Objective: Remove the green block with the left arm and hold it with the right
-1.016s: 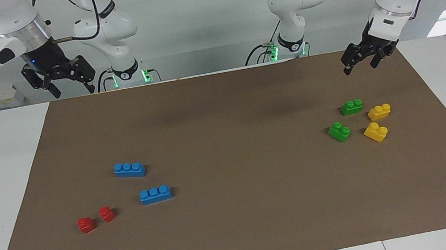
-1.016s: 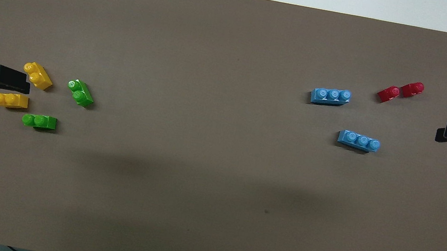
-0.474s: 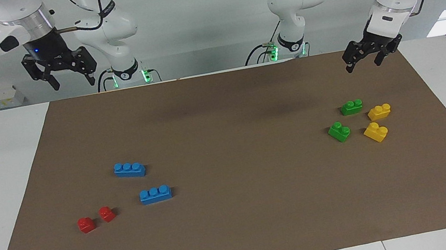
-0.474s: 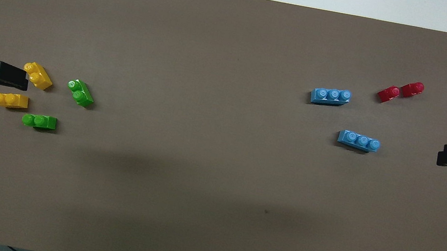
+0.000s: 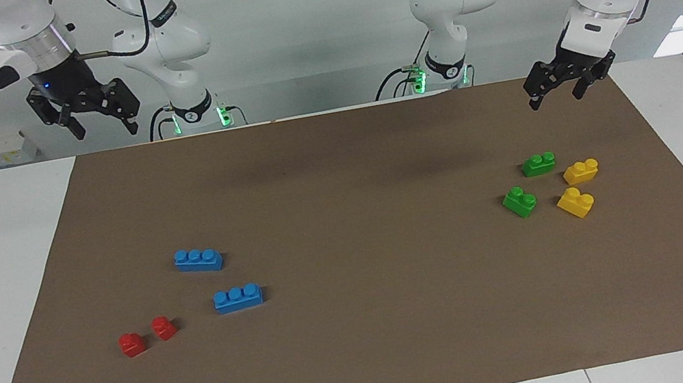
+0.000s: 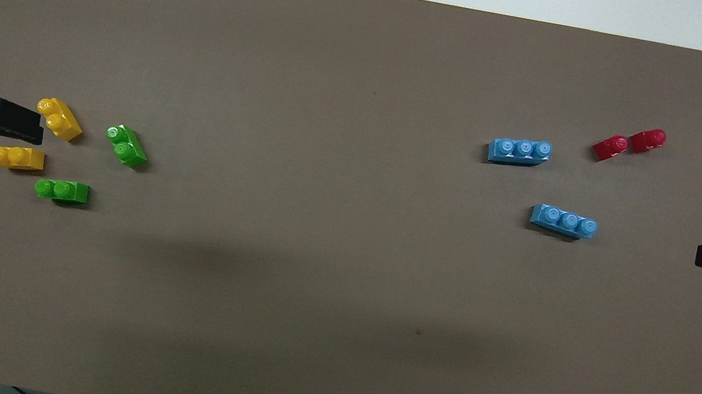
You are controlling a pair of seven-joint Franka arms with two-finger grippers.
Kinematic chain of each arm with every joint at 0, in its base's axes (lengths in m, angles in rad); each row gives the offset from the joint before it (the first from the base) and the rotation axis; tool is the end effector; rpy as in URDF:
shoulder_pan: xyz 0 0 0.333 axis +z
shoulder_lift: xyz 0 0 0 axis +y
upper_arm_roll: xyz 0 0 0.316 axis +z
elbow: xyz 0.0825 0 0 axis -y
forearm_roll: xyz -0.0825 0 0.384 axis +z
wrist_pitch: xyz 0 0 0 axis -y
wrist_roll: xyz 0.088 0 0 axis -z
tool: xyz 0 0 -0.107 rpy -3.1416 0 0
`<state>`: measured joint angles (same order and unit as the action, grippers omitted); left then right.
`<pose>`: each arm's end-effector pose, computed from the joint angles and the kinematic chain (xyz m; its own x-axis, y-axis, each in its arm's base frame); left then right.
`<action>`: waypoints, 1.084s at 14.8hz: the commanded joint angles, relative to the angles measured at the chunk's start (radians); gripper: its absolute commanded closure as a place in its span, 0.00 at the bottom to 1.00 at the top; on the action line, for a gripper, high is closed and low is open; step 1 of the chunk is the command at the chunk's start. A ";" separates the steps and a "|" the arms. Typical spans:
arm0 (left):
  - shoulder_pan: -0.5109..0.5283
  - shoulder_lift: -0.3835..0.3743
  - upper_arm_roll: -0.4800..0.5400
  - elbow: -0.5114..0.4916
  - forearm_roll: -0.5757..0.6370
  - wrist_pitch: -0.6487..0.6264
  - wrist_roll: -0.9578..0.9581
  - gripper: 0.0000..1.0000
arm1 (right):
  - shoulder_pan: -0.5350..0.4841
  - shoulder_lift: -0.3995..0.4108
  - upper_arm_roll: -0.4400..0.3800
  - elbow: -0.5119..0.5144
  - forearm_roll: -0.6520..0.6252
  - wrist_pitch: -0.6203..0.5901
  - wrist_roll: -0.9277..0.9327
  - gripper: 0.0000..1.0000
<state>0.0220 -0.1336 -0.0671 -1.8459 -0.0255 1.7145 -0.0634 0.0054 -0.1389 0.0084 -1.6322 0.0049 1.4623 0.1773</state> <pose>0.5191 -0.0277 0.5777 0.9997 0.0225 0.0009 0.0225 -0.9996 0.0164 0.4990 0.0078 0.6597 0.9862 -0.1624 -0.0312 -0.1624 -0.9867 0.0018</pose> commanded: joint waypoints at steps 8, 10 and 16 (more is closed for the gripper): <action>0.007 -0.011 -0.008 0.016 0.015 -0.033 0.013 0.00 | -0.018 0.001 0.007 -0.038 -0.022 0.016 0.034 0.00; 0.007 -0.014 -0.008 0.014 0.015 -0.036 0.013 0.00 | -0.018 0.001 0.007 -0.038 -0.025 0.015 0.033 0.00; 0.007 -0.017 -0.008 0.017 0.015 -0.039 0.011 0.00 | -0.019 0.001 0.007 -0.038 -0.042 0.035 -0.071 0.00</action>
<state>0.0220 -0.1427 -0.0692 -1.8387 -0.0254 1.6985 -0.0624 -0.0032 -0.1305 0.0077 -1.6555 -0.0015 1.4747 0.1452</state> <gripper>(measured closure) 0.000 0.000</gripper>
